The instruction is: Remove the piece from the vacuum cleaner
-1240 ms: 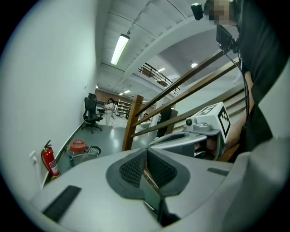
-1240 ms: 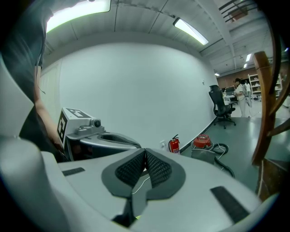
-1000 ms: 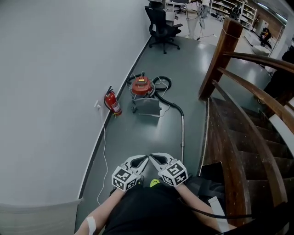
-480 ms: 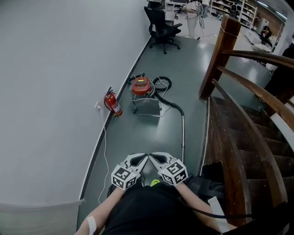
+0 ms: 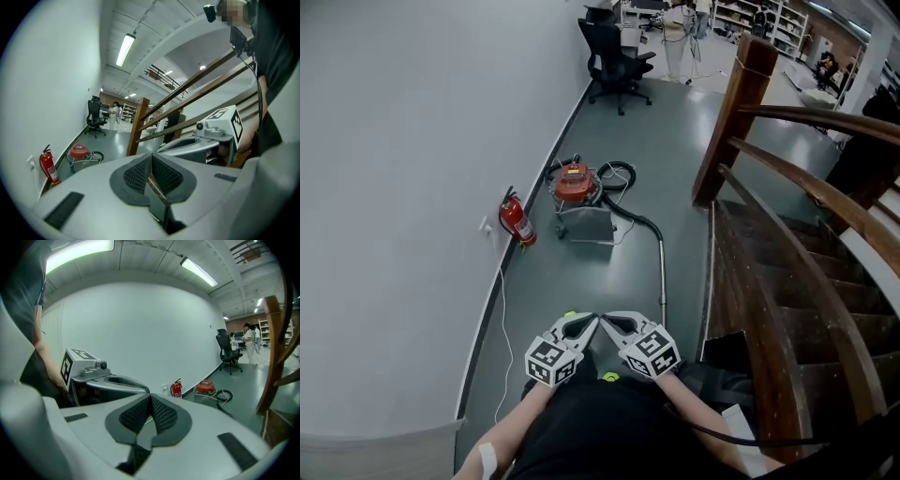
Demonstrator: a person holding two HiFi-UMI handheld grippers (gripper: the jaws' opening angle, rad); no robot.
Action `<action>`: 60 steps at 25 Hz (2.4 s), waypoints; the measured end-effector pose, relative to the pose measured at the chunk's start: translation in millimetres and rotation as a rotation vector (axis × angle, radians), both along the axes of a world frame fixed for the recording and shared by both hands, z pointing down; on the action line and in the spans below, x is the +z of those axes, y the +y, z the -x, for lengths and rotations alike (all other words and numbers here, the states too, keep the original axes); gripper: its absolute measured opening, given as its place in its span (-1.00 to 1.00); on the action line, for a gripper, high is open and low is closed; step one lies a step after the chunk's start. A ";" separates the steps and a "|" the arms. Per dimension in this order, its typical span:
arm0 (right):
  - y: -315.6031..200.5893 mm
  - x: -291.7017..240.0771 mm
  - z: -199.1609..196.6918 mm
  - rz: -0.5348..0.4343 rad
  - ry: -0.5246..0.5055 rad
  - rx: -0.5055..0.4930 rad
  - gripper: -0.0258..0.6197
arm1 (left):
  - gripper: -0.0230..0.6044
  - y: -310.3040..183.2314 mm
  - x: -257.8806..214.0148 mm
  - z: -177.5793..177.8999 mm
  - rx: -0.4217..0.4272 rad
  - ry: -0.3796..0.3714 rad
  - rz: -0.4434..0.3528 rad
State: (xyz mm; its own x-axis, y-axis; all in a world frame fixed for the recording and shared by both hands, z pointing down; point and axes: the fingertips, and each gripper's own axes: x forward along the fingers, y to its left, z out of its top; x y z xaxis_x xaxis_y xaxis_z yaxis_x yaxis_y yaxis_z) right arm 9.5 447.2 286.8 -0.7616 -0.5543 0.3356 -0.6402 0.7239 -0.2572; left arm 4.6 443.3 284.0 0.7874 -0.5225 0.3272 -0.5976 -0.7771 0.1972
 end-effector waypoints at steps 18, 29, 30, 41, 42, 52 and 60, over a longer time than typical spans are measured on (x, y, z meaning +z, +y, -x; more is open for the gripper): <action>-70.4 14.8 8.3 0.094 0.034 0.037 -0.88 | -0.86 -76.9 2.5 2.9 0.105 -0.029 -0.033; -162.3 15.2 36.3 0.141 0.074 0.039 -0.88 | -0.86 -164.4 -1.4 31.2 0.127 -0.001 0.021; -169.9 16.2 38.2 0.147 0.077 0.044 -0.88 | -0.86 -171.8 -1.3 33.1 0.133 0.002 0.028; -238.9 15.3 62.5 0.172 0.065 0.108 -0.88 | -0.86 -233.6 -4.3 59.9 0.160 0.040 0.053; -241.1 16.1 65.1 0.175 0.070 0.106 -0.88 | -0.86 -235.4 -3.7 62.1 0.163 0.038 0.052; -257.6 26.3 91.8 0.202 0.118 0.046 -0.88 | -0.86 -245.4 8.5 91.1 0.132 0.062 0.107; -284.4 24.4 93.5 0.189 0.126 0.017 -0.88 | -0.86 -258.1 9.9 88.0 0.139 0.056 0.120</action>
State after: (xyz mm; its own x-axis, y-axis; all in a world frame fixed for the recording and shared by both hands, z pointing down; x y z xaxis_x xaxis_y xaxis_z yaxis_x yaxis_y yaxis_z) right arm -84.0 162.8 311.3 -0.6980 -0.4849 0.5269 -0.6877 0.6590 -0.3046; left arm -83.4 185.2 293.9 0.8681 -0.3669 0.3344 -0.4713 -0.8207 0.3230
